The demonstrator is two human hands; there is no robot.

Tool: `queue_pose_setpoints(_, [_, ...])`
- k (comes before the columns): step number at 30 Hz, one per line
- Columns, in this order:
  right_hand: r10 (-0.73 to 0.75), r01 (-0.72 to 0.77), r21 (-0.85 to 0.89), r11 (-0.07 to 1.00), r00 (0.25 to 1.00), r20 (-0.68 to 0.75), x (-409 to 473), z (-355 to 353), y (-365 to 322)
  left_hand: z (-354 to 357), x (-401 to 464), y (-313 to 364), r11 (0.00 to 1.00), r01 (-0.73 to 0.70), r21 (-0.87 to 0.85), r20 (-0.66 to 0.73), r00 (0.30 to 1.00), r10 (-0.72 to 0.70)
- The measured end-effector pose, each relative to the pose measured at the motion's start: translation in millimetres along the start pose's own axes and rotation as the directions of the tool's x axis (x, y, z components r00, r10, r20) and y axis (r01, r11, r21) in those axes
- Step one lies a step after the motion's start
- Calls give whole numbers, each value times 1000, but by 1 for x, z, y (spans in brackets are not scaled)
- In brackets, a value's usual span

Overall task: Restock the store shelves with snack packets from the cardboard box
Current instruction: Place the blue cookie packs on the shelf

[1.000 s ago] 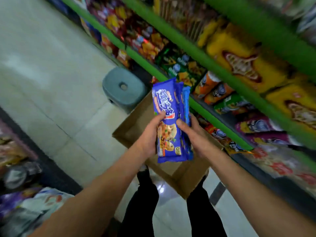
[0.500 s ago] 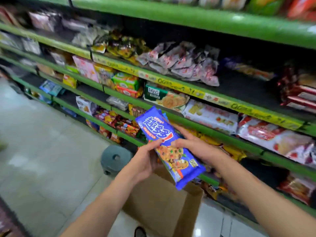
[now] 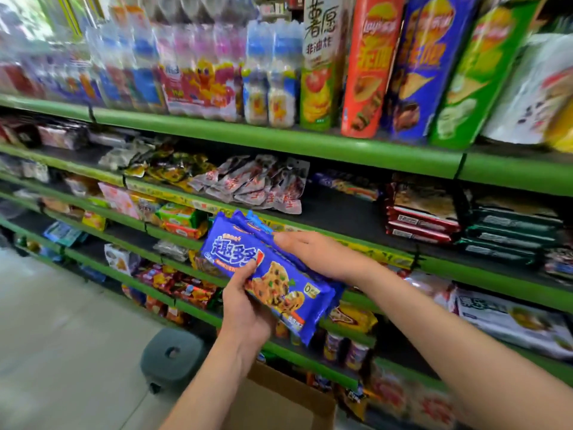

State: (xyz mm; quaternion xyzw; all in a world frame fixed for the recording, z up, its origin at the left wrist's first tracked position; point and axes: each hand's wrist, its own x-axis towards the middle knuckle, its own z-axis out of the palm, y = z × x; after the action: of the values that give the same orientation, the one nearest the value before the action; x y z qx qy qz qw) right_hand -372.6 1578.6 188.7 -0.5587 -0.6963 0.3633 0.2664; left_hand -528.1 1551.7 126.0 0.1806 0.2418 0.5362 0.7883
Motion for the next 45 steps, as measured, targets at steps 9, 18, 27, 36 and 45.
queue_pose_setpoints(9, [69, -81, -75, 994, 986, -153, -1, -33, 13, -2, 31, 14, 998, -1, -67, -5, 1000, 1])
queue_pose_setpoints(18, [95, -101, -147, 984, 994, -51, 36, -18, 3, -20, 86, 46, 991, -38, -131, -34, 999, 34])
queue_pose_setpoints(27, [287, -384, -621, 683, 923, -255, 119, -124, 52, -32, 117, 69, 971, -214, -108, -128, 971, 199])
queue_pose_setpoints(36, [444, -551, -456, 699, 834, -327, 179, -175, 131, -40, 126, 85, 939, -332, -84, -239, 922, 305])
queue_pose_setpoints(45, [491, -597, -515, 615, 801, -342, 179, -172, 136, -42, 130, 88, 931, -359, -66, -235, 912, 335])
